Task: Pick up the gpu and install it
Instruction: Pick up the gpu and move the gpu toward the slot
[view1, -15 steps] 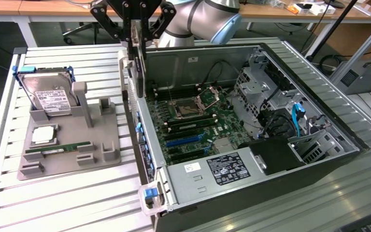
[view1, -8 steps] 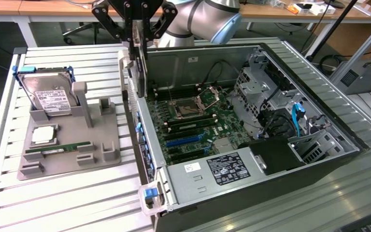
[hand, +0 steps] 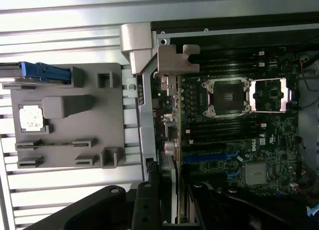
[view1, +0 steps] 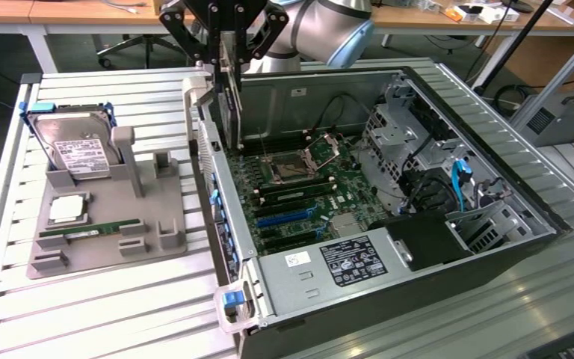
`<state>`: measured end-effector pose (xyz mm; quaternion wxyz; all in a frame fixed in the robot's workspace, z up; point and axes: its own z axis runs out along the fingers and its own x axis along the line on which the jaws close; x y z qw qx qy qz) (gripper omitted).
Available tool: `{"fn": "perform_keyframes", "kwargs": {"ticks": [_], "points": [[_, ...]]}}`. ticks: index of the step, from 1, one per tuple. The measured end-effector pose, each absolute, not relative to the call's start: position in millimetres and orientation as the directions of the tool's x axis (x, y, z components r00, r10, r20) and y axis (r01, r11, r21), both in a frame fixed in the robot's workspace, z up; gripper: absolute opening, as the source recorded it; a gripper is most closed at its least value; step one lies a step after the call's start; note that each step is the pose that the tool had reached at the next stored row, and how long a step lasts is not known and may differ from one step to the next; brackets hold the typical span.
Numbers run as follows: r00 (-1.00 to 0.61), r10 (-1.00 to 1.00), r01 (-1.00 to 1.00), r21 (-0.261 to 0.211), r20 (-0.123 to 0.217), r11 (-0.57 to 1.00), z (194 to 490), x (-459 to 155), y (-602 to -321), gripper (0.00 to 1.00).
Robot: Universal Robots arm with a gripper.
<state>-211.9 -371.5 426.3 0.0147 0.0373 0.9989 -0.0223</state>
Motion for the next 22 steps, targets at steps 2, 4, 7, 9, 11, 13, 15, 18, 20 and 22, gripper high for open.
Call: {"fn": "perform_keyframes", "kwargs": {"ticks": [2, 4, 7, 9, 11, 13, 15, 18, 20, 22], "points": [[-0.997, 0.074, 0.075, -0.044, -0.031, 0.996, 426.3, -210.3, -371.6, 0.27], [-0.997, 0.074, 0.075, -0.043, -0.031, 0.996, 426.3, -209.3, -371.6, 0.27], [-0.997, 0.074, 0.075, -0.043, -0.031, 0.996, 426.2, -208.1, -371.6, 0.27], [-0.997, 0.074, 0.075, -0.044, -0.031, 0.996, 426.3, -207.3, -371.6, 0.27], [-0.997, 0.074, 0.075, -0.044, -0.031, 0.996, 426.2, -206.7, -371.6, 0.27], [-0.997, 0.074, 0.075, -0.044, -0.031, 0.996, 426.2, -206.2, -371.6, 0.27], [-0.997, 0.074, 0.075, -0.044, -0.031, 0.996, 426.2, -205.9, -371.7, 0.27], [-0.997, 0.074, 0.075, -0.044, -0.031, 0.996, 426.1, -205.1, -371.6, 0.27], [-0.997, 0.074, 0.075, -0.044, -0.031, 0.996, 426.1, -204.5, -371.6, 0.27], [-0.997, 0.074, 0.075, -0.044, -0.031, 0.996, 426.1, -203.9, -371.6, 0.27]]}}
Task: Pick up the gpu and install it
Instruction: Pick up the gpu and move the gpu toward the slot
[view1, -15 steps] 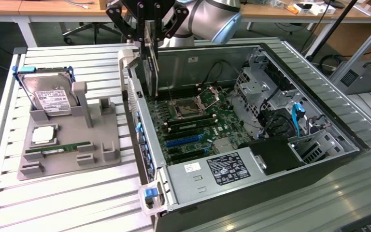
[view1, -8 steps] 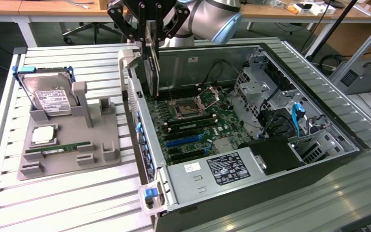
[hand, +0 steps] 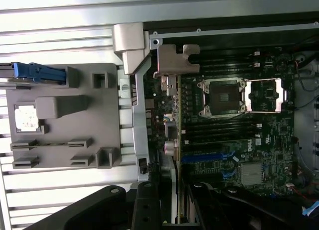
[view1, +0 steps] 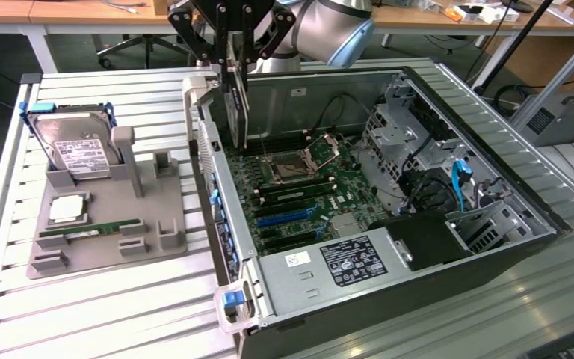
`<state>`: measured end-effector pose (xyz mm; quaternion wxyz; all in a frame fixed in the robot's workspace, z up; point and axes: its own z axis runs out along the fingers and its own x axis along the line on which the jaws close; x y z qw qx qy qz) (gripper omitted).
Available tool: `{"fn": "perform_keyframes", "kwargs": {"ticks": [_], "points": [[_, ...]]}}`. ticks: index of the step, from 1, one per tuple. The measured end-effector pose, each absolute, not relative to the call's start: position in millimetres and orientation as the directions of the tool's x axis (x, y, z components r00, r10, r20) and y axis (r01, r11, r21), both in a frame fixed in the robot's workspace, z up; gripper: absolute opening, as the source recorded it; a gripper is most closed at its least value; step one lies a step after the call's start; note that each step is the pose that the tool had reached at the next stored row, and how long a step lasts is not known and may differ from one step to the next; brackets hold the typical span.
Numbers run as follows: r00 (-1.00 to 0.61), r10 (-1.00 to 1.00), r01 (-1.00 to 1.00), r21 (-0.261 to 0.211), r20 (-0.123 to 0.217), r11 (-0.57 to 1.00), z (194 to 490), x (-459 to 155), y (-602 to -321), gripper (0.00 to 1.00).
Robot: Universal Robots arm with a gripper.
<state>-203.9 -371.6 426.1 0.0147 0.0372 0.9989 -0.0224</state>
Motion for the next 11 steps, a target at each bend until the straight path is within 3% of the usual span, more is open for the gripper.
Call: {"fn": "perform_keyframes", "kwargs": {"ticks": [11], "points": [[-0.997, 0.074, 0.075, -0.044, -0.031, 0.996, 426.0, -200.8, -371.7, 0.27]]}}
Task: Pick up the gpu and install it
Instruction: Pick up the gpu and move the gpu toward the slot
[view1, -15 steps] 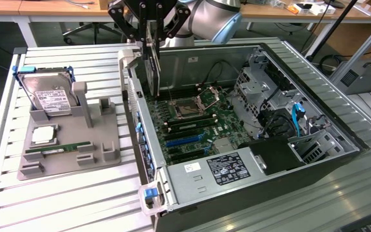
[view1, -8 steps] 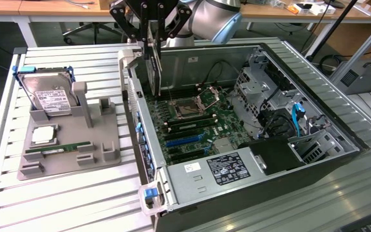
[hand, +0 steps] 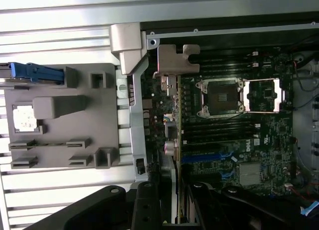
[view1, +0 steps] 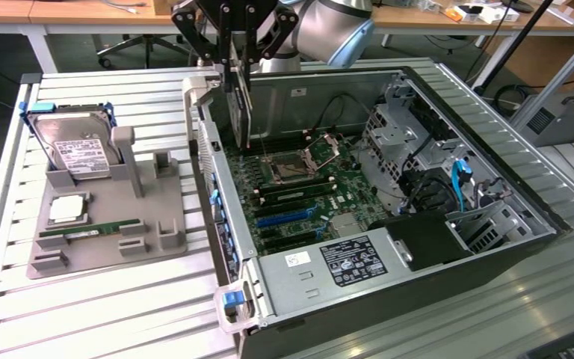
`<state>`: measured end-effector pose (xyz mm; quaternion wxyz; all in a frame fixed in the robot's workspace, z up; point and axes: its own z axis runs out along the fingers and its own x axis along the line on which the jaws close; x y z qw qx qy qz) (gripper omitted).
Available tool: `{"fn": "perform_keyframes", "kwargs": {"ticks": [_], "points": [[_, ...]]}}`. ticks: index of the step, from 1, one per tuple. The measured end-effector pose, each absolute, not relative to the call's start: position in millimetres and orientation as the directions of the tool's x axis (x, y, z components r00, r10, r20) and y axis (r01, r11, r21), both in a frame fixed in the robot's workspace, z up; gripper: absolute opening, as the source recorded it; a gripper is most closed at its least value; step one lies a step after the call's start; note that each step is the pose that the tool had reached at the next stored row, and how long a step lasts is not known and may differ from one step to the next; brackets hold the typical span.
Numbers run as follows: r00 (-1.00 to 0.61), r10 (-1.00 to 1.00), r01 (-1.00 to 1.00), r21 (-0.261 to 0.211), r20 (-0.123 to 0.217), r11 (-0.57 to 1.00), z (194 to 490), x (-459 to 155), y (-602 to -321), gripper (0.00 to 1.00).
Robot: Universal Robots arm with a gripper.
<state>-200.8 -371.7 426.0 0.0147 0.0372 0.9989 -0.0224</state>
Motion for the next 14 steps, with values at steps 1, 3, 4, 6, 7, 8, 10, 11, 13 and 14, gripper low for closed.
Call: {"fn": "perform_keyframes", "kwargs": {"ticks": [1, 3, 4, 6, 7, 8, 10, 11, 13, 14], "points": [[-0.997, 0.074, 0.075, -0.044, -0.031, 0.996, 426.1, -200.6, -371.6, 0.27], [-0.997, 0.074, 0.075, -0.044, -0.031, 0.996, 426.0, -200.3, -371.6, 0.27], [-0.997, 0.074, 0.075, -0.044, -0.031, 0.996, 426.0, -200.1, -371.7, 0.27], [-0.997, 0.074, 0.075, -0.044, -0.031, 0.996, 426.0, -199.6, -371.7, 0.27], [-0.997, 0.074, 0.075, -0.044, -0.031, 0.996, 426.0, -199.4, -371.7, 0.27], [-0.997, 0.074, 0.075, -0.044, -0.031, 0.996, 426.0, -198.6, -371.6, 0.27], [-0.997, 0.074, 0.075, -0.044, -0.031, 0.996, 425.9, -197.9, -371.7, 0.27], [-0.997, 0.074, 0.075, -0.044, -0.031, 0.996, 425.9, -197.7, -371.7, 0.27], [-0.997, 0.074, 0.075, -0.044, -0.031, 0.996, 425.9, -197.2, -371.7, 0.27], [-0.997, 0.074, 0.075, -0.044, -0.031, 0.996, 425.9, -197.0, -371.7, 0.27]]}}
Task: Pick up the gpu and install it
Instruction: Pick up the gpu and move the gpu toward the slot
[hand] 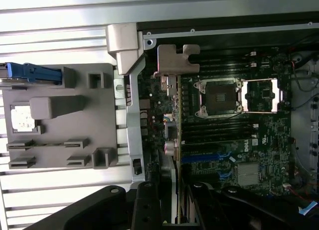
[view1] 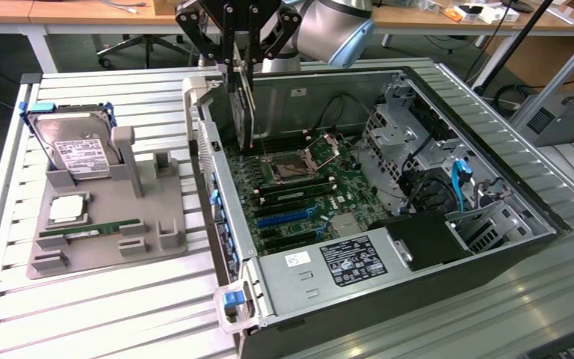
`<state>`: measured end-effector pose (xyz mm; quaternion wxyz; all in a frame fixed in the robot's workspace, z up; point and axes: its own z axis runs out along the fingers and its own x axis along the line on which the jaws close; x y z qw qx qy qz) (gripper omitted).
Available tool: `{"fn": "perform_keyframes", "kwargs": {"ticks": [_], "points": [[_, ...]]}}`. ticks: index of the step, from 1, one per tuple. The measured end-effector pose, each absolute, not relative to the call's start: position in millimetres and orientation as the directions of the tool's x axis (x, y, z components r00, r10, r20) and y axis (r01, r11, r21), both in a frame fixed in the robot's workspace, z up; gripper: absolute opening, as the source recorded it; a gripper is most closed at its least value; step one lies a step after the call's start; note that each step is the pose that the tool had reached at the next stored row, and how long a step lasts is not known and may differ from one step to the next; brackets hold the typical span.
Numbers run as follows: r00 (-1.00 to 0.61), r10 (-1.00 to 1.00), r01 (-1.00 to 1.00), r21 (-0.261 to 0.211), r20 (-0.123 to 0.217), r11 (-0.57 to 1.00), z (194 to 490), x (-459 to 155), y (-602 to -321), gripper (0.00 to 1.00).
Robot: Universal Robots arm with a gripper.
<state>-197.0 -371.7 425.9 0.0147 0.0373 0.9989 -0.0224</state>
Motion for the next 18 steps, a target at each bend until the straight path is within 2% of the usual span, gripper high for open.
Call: {"fn": "perform_keyframes", "kwargs": {"ticks": [18], "points": [[-0.997, 0.074, 0.075, -0.044, -0.031, 0.996, 425.7, -192.3, -371.8, 0.27]]}}
